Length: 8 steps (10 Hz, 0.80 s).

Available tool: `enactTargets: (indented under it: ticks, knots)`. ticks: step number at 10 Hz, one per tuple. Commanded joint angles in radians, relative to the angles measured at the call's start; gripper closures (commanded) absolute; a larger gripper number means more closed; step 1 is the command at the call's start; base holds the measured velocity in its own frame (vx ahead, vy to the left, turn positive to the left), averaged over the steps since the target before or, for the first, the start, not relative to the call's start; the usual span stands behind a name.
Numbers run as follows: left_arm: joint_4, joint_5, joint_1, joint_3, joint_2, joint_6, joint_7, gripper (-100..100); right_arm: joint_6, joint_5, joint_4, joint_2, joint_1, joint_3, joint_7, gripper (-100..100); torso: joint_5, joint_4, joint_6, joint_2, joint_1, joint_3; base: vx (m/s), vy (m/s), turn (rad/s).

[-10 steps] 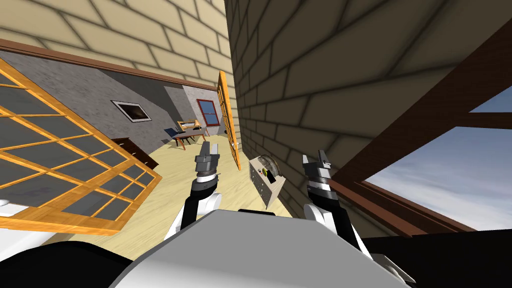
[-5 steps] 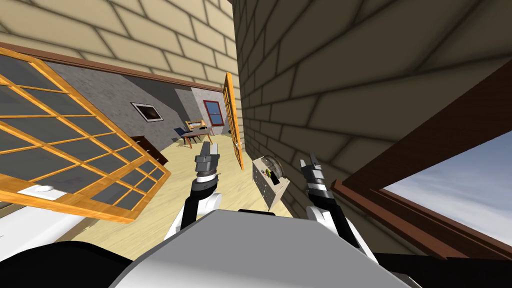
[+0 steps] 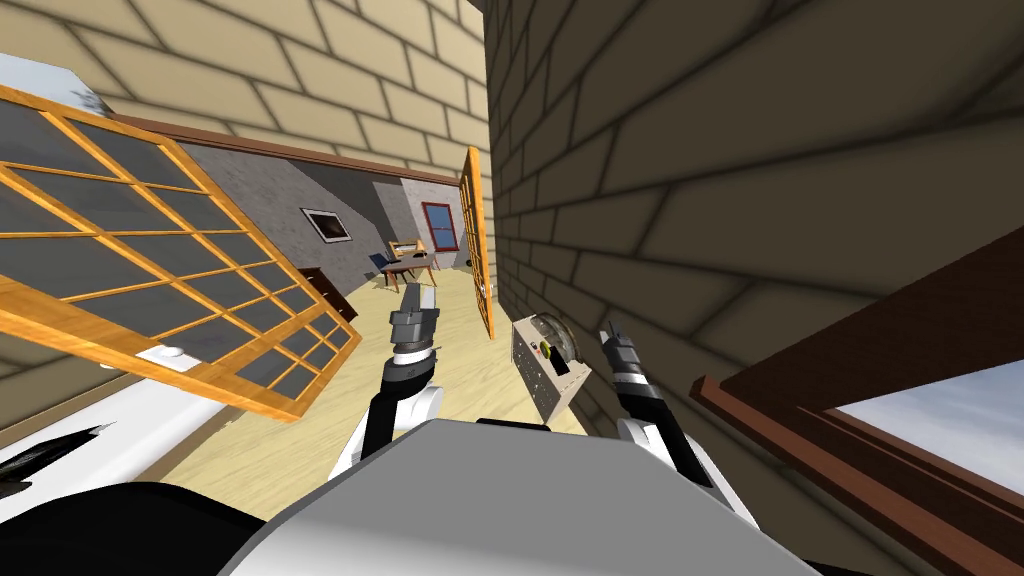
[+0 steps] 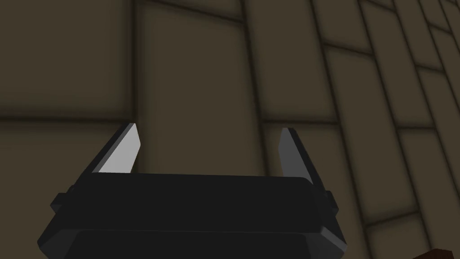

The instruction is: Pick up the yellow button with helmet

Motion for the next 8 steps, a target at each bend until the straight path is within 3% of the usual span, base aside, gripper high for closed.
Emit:
enactTargets:
  ticks: [1, 4, 8]
  knots:
    - [0.0, 0.0, 0.0, 0.0, 0.0, 0.0, 0.0, 0, 0.021, 0.006, 0.05, -0.02, -0.007, -0.006, 0.037, -100, 0.0, 0.0, 0.0, 0.0, 0.0, 0.0, 0.021, 0.051, 0.157]
    - [0.0, 0.0, 0.0, 0.0, 0.0, 0.0, 0.0, 0, 0.031, 0.011, 0.103, -0.033, -0.007, -0.009, 0.06, -100, 0.0, 0.0, 0.0, 0.002, -0.002, 0.001, 0.006, 0.021, 0.093]
    - [0.0, 0.0, 0.0, 0.0, 0.0, 0.0, 0.0, 0, 0.058, 0.028, 0.224, -0.074, -0.004, -0.009, 0.131, -100, 0.0, 0.0, 0.0, -0.001, -0.001, -0.001, 0.049, 0.035, 0.172]
